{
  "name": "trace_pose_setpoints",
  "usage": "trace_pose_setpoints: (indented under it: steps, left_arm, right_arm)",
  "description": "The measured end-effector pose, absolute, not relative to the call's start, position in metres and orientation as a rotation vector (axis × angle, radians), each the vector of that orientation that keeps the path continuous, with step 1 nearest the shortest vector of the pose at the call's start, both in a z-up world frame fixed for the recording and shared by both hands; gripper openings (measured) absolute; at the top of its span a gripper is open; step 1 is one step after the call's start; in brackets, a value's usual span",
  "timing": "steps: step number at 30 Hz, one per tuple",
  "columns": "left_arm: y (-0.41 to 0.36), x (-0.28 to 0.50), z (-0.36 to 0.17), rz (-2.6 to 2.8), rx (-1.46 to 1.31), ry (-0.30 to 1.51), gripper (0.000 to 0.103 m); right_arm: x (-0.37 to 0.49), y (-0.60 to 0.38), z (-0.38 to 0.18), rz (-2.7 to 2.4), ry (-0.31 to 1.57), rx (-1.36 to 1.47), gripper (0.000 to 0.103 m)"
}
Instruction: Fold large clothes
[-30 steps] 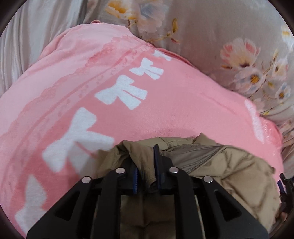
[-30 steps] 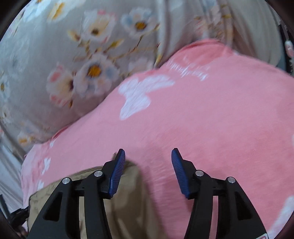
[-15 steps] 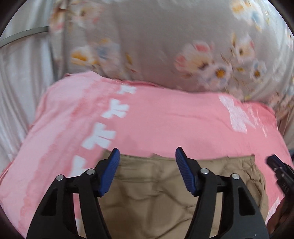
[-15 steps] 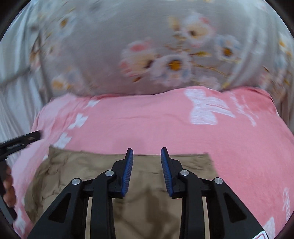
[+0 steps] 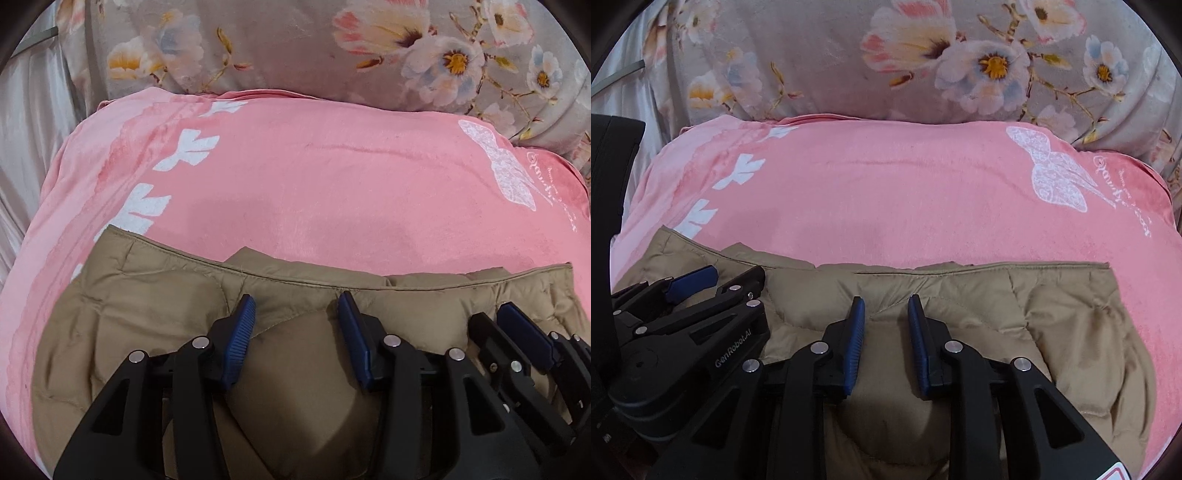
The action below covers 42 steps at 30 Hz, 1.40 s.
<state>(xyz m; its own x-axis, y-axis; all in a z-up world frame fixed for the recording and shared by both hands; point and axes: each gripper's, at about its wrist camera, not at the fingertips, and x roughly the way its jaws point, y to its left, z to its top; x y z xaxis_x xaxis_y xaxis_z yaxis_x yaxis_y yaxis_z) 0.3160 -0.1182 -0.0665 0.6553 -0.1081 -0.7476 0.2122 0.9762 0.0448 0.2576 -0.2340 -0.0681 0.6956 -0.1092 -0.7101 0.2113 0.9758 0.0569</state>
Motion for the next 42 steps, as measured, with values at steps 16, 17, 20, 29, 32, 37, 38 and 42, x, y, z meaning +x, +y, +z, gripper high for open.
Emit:
trace_pose_setpoints:
  steps: [16, 17, 20, 29, 32, 37, 38, 42]
  left_arm:
    - [-0.119, 0.32, -0.086, -0.165, 0.138, 0.813, 0.047]
    - [-0.119, 0.32, -0.086, -0.164, 0.14, 0.812, 0.047]
    - [-0.12, 0.32, -0.087, -0.16, 0.143, 0.812, 0.047]
    - [-0.122, 0.321, -0.089, -0.151, 0.155, 0.811, 0.047]
    - [-0.119, 0.32, -0.086, -0.165, 0.14, 0.809, 0.047]
    - [-0.078, 0.302, -0.055, -0.225, 0.052, 0.822, 0.047]
    - [-0.07, 0.296, -0.049, -0.224, 0.046, 0.822, 0.047]
    - [-0.043, 0.253, -0.036, -0.232, 0.047, 0.804, 0.048]
  right_arm:
    - [0.265, -0.244, -0.091, -0.167, 0.797, 0.203, 0.021]
    - [0.265, -0.244, -0.091, -0.166, 0.798, 0.205, 0.021]
    - [0.266, -0.245, -0.092, -0.165, 0.798, 0.21, 0.021]
    - [0.267, -0.247, -0.093, -0.163, 0.794, 0.232, 0.021]
    - [0.265, -0.249, -0.09, -0.156, 0.783, 0.24, 0.021]
    - [0.228, -0.268, -0.059, -0.206, 0.733, 0.278, 0.021]
    - [0.219, -0.271, -0.053, -0.215, 0.721, 0.274, 0.029]
    - [0.175, -0.263, -0.043, -0.185, 0.693, 0.289, 0.03]
